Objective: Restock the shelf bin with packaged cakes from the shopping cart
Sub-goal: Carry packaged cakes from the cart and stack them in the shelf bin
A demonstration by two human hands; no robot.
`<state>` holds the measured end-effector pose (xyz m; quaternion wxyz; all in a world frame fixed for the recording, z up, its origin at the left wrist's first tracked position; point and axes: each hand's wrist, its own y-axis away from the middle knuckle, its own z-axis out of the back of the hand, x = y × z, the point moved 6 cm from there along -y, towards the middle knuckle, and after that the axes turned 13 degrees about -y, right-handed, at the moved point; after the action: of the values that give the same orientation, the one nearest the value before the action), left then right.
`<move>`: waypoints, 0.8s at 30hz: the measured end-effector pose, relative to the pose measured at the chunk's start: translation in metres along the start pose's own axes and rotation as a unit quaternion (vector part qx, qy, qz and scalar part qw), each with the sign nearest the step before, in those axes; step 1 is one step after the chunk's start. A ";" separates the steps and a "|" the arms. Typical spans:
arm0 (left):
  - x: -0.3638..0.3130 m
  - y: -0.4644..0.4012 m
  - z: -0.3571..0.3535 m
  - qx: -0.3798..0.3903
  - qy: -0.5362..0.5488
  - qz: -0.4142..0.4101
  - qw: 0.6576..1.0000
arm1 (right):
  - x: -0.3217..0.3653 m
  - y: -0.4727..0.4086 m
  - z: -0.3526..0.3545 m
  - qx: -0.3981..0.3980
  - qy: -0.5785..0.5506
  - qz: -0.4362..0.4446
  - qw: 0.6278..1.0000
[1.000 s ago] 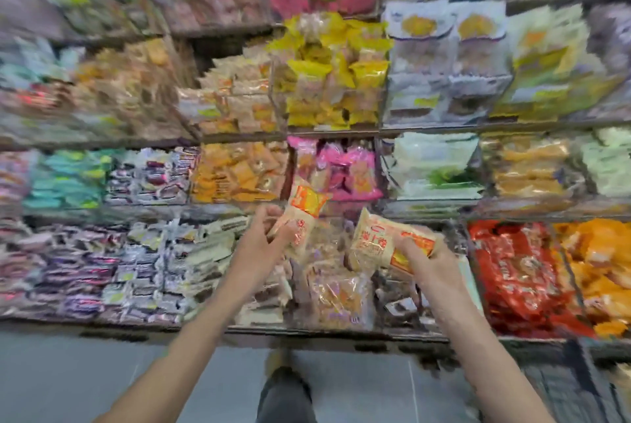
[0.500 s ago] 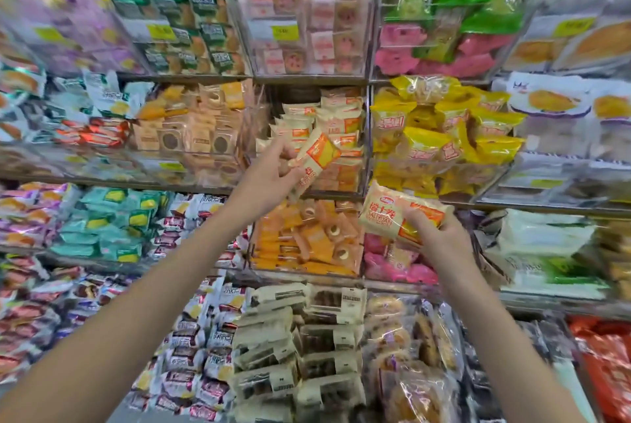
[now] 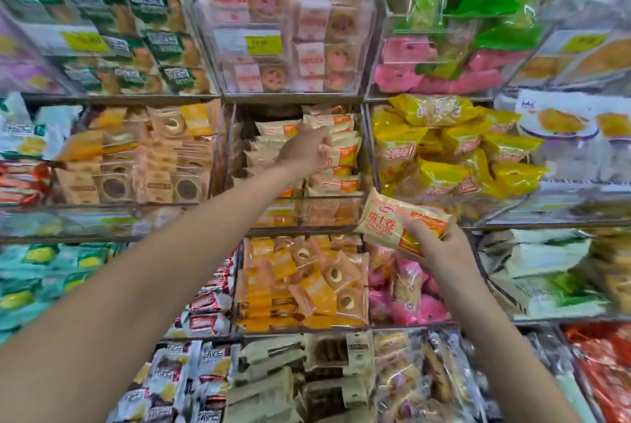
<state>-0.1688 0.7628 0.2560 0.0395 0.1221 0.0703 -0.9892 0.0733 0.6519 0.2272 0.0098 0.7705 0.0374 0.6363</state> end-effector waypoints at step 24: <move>-0.050 0.074 0.053 -0.001 0.176 -0.153 0.972 | 0.015 0.007 -0.008 0.065 -0.011 -0.008 0.998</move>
<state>-0.1262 0.6853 0.3093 -0.1254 0.2822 0.0946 -0.9464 0.0681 0.6460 0.2436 -0.0347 0.7759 0.0850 0.6241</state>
